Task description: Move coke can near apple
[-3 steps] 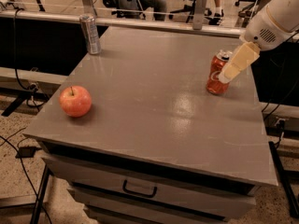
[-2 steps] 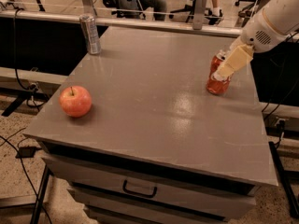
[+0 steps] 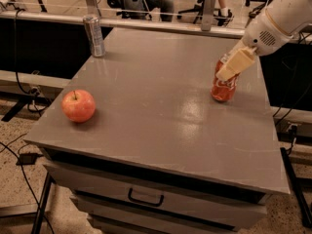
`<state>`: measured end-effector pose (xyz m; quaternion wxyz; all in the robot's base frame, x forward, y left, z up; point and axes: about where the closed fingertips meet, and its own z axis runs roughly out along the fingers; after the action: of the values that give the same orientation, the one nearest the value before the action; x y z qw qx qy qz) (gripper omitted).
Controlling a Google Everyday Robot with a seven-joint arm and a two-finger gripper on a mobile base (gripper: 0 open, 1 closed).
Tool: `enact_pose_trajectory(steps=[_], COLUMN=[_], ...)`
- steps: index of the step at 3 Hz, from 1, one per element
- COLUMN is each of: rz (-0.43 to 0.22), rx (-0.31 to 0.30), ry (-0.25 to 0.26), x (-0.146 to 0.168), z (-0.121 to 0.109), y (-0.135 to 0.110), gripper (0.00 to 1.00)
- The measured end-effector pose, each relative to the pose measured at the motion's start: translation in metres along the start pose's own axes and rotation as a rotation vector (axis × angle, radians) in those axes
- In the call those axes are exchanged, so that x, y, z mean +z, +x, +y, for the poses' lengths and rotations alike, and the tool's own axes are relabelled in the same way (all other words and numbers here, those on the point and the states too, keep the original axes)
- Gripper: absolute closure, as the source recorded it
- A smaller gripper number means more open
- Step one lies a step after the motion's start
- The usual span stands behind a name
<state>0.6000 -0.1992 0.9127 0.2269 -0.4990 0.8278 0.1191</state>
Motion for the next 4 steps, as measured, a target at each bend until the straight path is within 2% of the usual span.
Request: enact_pose_trajectory(steps=[1, 2, 3, 4], rz=[-0.054, -0.14, -0.197, -0.216], rx=[-0.051, -0.134, -0.25, -0.37], ry=[-0.057, -0.111, -0.165, -0.236], x=[-0.01, -0.013, 0.001, 0.033], z=[0.019, 0.04, 0.068, 0.103], y=[-0.026, -0.063, -0.11, -0.158], gripper=[0.95, 1.0, 1.0, 1.0])
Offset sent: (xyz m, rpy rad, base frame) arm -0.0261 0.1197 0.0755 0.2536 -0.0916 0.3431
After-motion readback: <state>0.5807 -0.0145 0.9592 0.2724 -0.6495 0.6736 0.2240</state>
